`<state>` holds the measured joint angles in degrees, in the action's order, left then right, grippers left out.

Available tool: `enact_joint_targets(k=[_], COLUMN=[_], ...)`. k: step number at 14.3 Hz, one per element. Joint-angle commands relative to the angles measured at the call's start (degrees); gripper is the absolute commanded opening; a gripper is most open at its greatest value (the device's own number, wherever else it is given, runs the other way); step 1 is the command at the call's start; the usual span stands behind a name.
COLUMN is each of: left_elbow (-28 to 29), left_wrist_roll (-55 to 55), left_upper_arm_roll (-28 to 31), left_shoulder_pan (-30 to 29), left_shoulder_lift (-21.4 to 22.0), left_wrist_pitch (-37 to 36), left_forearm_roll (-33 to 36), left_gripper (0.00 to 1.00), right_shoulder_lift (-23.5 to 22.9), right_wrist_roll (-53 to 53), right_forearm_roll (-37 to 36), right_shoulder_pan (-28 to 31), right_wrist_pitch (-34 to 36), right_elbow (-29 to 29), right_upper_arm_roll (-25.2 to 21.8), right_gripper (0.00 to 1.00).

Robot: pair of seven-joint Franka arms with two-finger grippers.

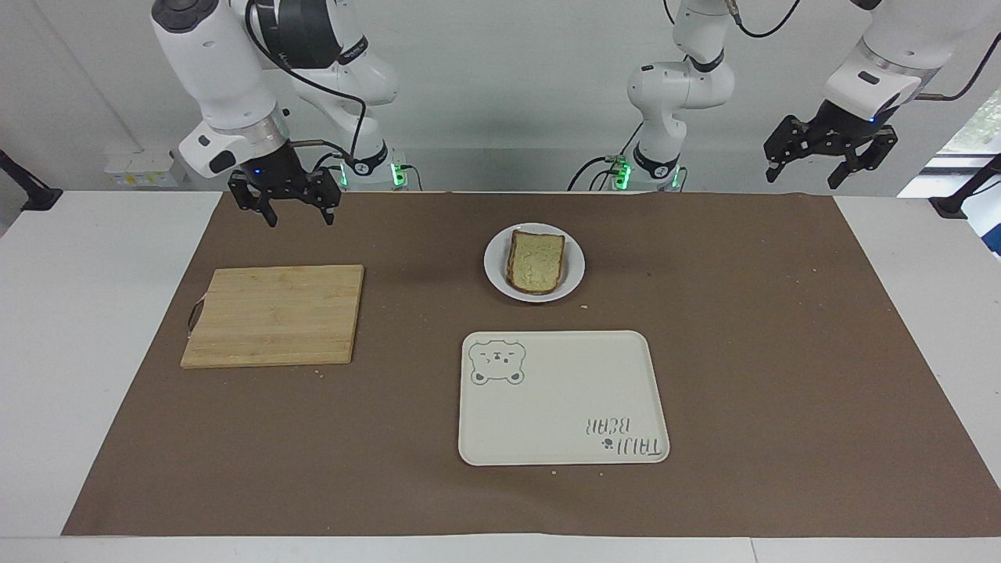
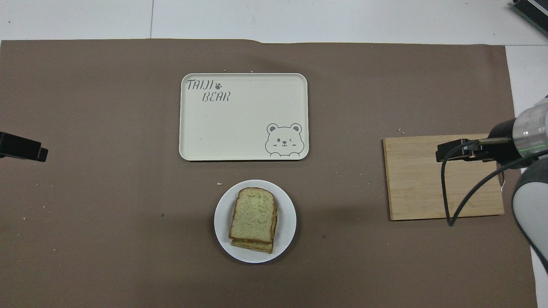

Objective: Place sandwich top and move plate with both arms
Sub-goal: 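Withdraw the right gripper to the board while the left gripper reaches in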

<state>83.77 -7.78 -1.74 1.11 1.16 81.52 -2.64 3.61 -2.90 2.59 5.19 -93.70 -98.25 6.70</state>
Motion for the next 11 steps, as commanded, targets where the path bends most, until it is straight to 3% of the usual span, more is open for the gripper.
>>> enact_joint_targets(k=[1, 3, 6, 11], left_elbow=[5.3, 9.6, 21.4, 39.6], left_wrist_roll=[0.7, 0.4, 0.0, -0.2], left_upper_arm_roll=[0.0, 0.0, -0.4, -0.5], left_shoulder_pan=[-0.8, -1.4, -0.1, 7.8], left_shoulder_lift=[3.5, 5.3, 9.1, 13.7], left_wrist_pitch=[3.0, 5.2, 12.7, 25.2], left_forearm_roll=[-3.2, -7.7, -12.6, -16.9], left_gripper=[1.00, 1.00, 1.00, 1.00], right_shoulder_lift=[-5.3, -6.5, -6.3, -6.2], right_wrist_roll=[-1.1, -3.1, -3.1, -3.0], right_forearm_roll=[-1.4, -1.1, -0.8, -0.8], right_shoulder_pan=[1.5, 1.5, 1.3, 1.4], right_wrist_pitch=[7.4, 8.4, 5.7, 5.7], right_elbow=[9.8, 12.2, 11.0, 10.7], right_upper_arm_roll=[0.8, 0.9, 0.9, 0.9], right_gripper=[1.00, 1.00, 1.00, 1.00])
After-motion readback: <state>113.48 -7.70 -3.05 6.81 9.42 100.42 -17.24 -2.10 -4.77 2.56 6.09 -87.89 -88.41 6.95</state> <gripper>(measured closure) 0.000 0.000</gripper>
